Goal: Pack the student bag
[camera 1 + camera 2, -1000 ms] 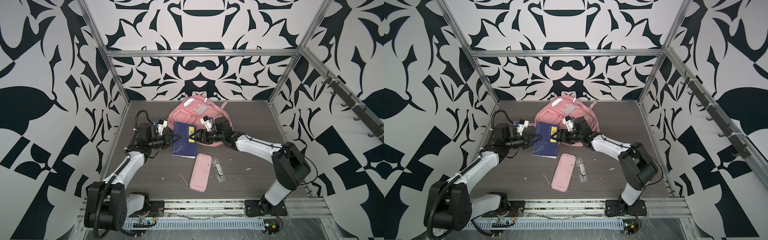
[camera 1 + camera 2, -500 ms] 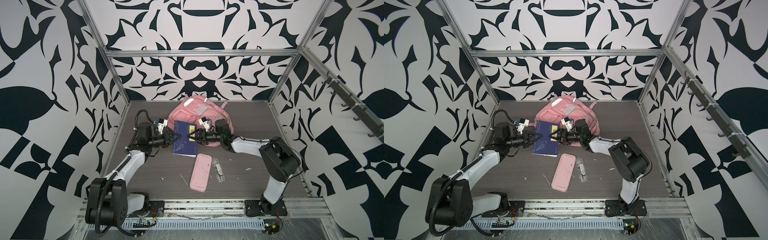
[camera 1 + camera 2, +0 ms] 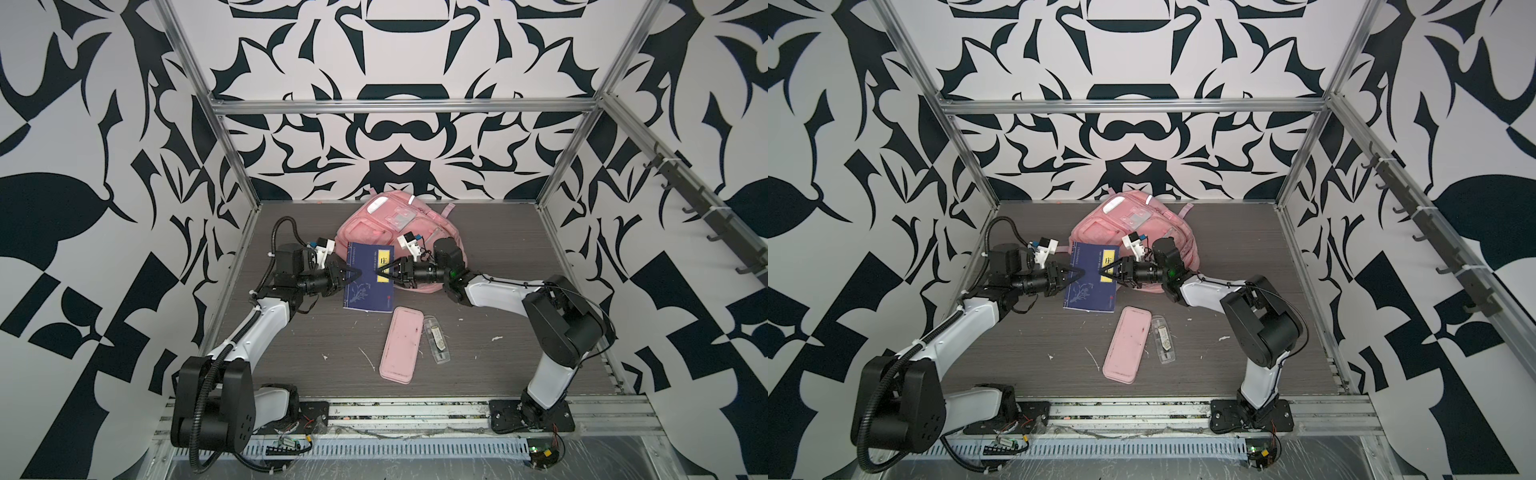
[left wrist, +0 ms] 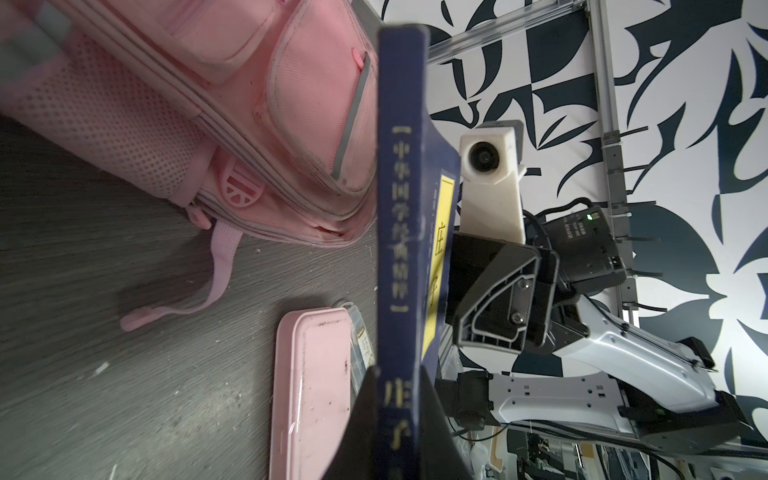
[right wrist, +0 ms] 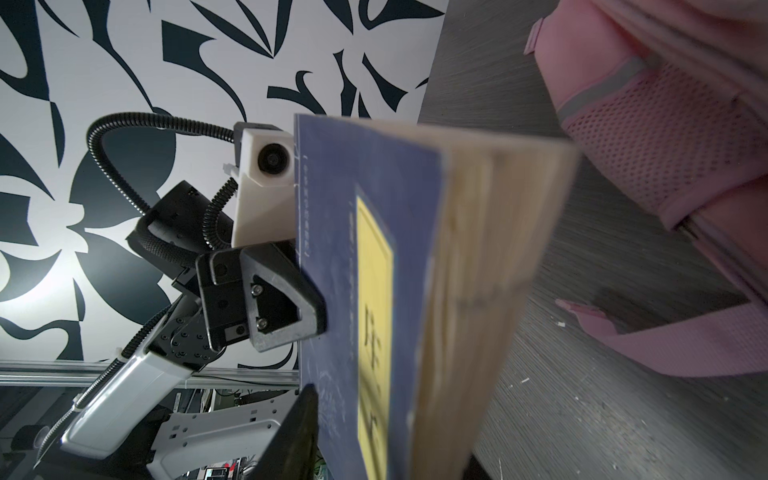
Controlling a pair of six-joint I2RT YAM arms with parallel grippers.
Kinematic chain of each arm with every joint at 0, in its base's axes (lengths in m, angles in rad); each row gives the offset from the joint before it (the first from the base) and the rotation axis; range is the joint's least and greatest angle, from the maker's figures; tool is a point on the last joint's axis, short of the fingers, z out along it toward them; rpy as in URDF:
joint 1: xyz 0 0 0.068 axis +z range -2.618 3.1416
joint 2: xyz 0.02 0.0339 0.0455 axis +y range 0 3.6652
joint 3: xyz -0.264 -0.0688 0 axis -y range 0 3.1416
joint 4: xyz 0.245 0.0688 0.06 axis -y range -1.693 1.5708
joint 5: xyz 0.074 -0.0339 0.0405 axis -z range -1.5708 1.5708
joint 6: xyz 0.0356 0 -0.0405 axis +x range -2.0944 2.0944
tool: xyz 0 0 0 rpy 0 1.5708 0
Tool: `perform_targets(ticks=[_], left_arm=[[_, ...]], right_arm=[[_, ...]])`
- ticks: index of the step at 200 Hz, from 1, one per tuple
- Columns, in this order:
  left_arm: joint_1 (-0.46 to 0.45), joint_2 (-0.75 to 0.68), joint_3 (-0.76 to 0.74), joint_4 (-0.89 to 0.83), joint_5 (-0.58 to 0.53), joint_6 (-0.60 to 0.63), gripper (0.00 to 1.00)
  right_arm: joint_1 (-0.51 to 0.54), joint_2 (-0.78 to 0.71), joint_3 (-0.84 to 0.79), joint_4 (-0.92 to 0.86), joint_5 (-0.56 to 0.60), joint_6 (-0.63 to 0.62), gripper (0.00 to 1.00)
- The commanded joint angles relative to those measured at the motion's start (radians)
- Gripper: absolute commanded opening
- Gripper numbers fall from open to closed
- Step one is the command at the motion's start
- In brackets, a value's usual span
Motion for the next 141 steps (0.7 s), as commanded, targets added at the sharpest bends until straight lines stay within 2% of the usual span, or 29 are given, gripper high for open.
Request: perform_targets(ticks=[1, 54, 101, 141], left_arm=[[0.0, 0.007, 0.036, -0.062, -0.026, 0.049, 0.01], [0.0, 0.011, 0.046, -0.112, -0.05, 0.081, 0.0], [0.001, 0.007, 0.046, -0.128, -0.06, 0.088, 0.0], [0.0, 0.008, 0.044, -0.126, -0.062, 0.088, 0.01]], right_arm=[[0.003, -0.073, 0.012, -0.038, -0.008, -0.073, 0.39], [0.027, -0.112, 0.057, -0.25, 0.045, -0.209, 0.32], [0.033, -0.12, 0.067, -0.282, 0.063, -0.228, 0.28], [0.041, -0.12, 0.076, -0.284, 0.067, -0.228, 0.21]])
